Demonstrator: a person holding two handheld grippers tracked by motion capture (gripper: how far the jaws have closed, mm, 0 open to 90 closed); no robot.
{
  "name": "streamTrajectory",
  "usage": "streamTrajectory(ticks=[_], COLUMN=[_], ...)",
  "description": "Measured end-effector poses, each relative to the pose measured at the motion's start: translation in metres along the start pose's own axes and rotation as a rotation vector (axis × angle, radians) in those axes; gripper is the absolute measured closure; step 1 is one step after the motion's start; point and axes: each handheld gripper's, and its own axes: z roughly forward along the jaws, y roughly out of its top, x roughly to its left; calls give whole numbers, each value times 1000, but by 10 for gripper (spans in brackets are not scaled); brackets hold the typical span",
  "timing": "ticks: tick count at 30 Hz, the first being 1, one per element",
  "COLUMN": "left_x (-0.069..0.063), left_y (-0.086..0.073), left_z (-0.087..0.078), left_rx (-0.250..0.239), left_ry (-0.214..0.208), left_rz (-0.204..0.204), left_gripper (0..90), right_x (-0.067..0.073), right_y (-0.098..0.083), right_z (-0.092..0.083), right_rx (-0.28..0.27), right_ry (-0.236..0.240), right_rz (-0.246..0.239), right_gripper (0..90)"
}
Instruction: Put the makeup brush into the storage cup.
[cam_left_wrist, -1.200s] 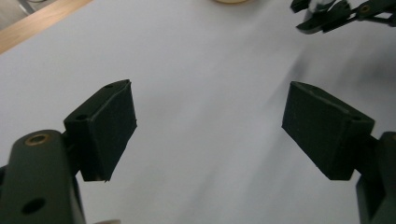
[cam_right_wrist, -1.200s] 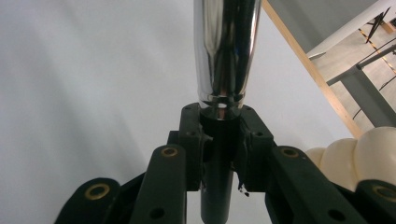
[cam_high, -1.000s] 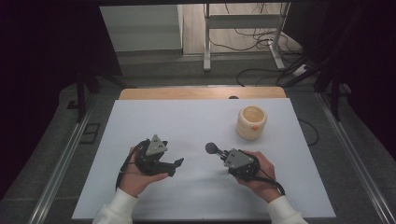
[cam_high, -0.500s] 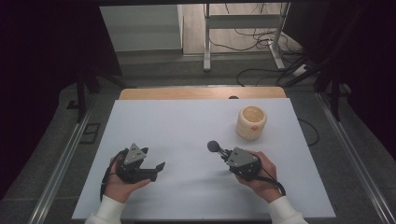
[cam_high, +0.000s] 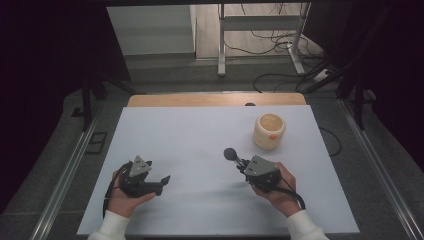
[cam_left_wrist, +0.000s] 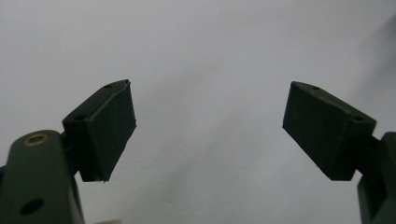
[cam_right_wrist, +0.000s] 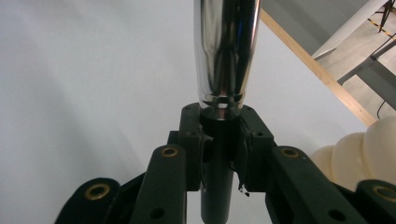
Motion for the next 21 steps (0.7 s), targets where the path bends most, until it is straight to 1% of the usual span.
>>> streamTrajectory(ticks=[2, 8, 12, 15, 16, 21], left_x=[0, 0, 1, 2, 3, 2], left_y=[0, 0, 0, -1, -1, 0], left_z=[-1, -1, -3, -2, -1, -1], left_rx=[-7, -2, -11, -10, -5, -6], left_ry=[-4, -8, -6, -3, -2, -6], left_rz=[-4, 2, 10, 5, 10, 16], left_gripper=[174, 174, 177, 180, 180, 180], right_x=[-1, -6, -13, -18, -20, -27], right_y=[1, 6, 12, 18, 20, 26], right_z=[-2, -4, -5, -4, -3, 3], right_rx=[-8, -30, -60, -65, -71, -96], right_ry=[1, 4, 21, 25, 25, 26], right_rz=[15, 49, 91, 99, 103, 147], right_gripper=[748, 749, 748, 748, 748, 748])
